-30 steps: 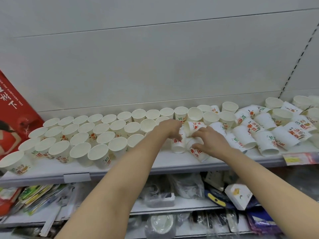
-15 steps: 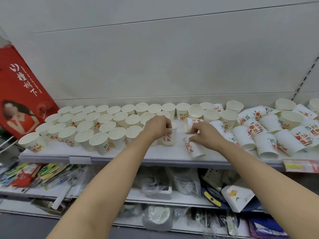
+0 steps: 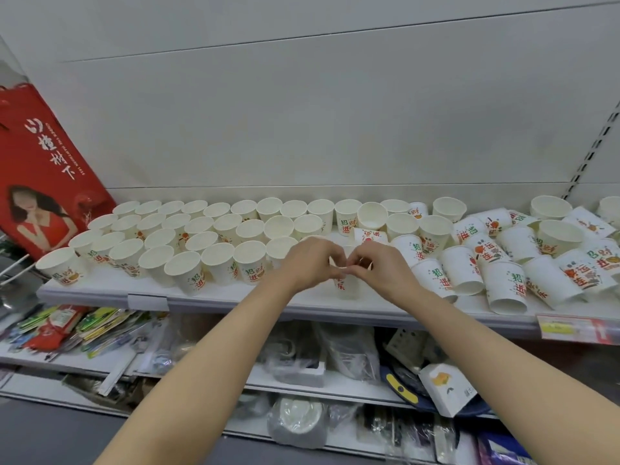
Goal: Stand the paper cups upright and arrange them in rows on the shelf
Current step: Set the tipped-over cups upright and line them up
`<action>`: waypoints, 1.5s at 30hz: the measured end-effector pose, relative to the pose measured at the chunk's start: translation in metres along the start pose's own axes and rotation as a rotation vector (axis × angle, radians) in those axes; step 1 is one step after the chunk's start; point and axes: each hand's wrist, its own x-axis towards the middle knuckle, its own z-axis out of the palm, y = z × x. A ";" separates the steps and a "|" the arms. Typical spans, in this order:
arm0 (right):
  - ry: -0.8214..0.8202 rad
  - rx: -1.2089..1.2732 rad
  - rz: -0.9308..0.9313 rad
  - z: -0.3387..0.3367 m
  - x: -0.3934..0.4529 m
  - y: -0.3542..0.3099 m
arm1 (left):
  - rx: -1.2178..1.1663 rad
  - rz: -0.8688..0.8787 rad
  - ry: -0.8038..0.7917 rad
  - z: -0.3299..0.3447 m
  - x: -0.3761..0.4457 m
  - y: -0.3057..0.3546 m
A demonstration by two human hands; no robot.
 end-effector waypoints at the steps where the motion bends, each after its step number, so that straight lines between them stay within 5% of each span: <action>1: 0.038 0.001 -0.017 0.000 -0.002 0.002 | 0.003 -0.012 0.012 0.000 -0.001 0.000; 6: 0.263 -0.193 0.064 -0.008 -0.001 0.031 | 0.111 0.016 -0.059 0.009 -0.006 -0.013; 13: 0.196 -0.328 0.156 -0.012 0.021 0.051 | 0.292 0.106 -0.064 0.007 -0.007 -0.034; 16: 0.197 -0.383 0.136 -0.011 0.030 0.055 | 0.173 0.096 -0.077 -0.006 -0.006 -0.036; 19: 0.225 -0.454 0.087 -0.016 0.043 0.059 | -0.009 -0.002 0.070 -0.022 0.017 -0.027; 22: 0.230 -0.524 0.060 -0.022 0.060 0.061 | 0.061 -0.118 0.142 -0.021 0.060 -0.016; 27: 0.137 -0.539 0.074 -0.030 0.087 0.067 | 0.204 -0.273 -0.004 0.001 0.120 0.009; 36: -0.098 -0.499 0.148 -0.026 0.121 0.088 | -0.042 -0.562 -0.078 0.013 0.153 0.010; 45: -0.215 -0.637 -0.069 -0.035 0.129 0.105 | 0.513 -0.257 0.054 0.009 0.120 0.008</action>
